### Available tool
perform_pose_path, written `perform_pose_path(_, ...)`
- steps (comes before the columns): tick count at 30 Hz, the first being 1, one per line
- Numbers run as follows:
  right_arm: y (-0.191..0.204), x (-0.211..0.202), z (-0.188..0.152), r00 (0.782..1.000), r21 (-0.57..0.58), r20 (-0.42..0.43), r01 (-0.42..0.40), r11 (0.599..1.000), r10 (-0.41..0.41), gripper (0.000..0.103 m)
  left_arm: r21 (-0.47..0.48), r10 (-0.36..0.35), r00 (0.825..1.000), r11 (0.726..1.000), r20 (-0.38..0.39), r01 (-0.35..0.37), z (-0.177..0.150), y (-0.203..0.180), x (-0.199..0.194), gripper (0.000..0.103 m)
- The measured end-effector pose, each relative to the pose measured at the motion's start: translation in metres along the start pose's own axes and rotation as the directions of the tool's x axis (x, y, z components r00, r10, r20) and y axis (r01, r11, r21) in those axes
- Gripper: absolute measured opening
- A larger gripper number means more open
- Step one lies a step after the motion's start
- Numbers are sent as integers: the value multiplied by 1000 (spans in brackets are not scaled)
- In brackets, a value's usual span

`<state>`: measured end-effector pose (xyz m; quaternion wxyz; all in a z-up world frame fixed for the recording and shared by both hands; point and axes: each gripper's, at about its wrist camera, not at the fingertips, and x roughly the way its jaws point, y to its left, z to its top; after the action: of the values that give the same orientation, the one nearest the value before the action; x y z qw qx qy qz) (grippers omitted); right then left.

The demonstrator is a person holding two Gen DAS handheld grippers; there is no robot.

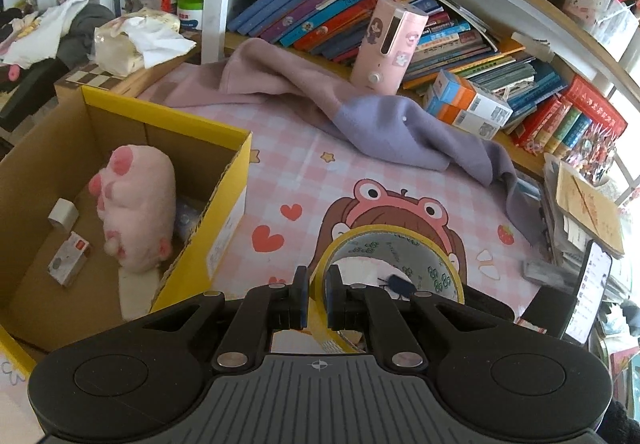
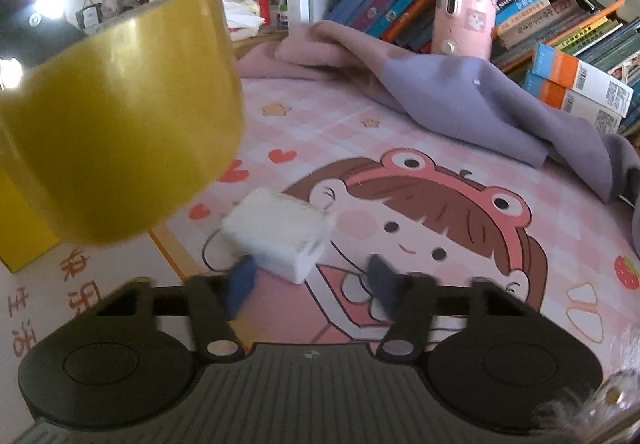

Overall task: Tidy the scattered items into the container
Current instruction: 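Lift the tape roll with the left tool while the right tool grasps the white charger block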

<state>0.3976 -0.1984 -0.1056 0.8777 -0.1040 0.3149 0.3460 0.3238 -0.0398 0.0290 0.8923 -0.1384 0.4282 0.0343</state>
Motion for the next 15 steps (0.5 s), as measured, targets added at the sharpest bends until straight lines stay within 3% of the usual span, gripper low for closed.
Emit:
perform_pose_path(1,0,0,1,1000,7,1,5,1000,-5,23,0,1,1000,1000,-2,-1,0,-1,0,7)
perform_pose_path(3,-1,0,2,1000,32,0,18,999,-18,13,1,3,1000,1000,-7,-3,0,-1,0,7)
perform_pose_path(9,-13,-10,-3,999,115,-6,34,993,-34,15,7,-1,1000,1000,3,1,1,-2,-3,7)
perform_pose_path(11,-15,-12,-3,999,130,-7,37,991,-37,35,0,-7,1000,1000,11,7,2,0,-6,7)
perform_pose_path(13,-13,-13,-2,999,129,2,39,991,-39,68,-12,-9,1000,1000,20,9,4,2,-8,7)
perform_pose_path(15,-8,-12,-1,999,110,11,29,994,-30,79,-28,-11,1000,1000,26,12,5,6,-10,7)
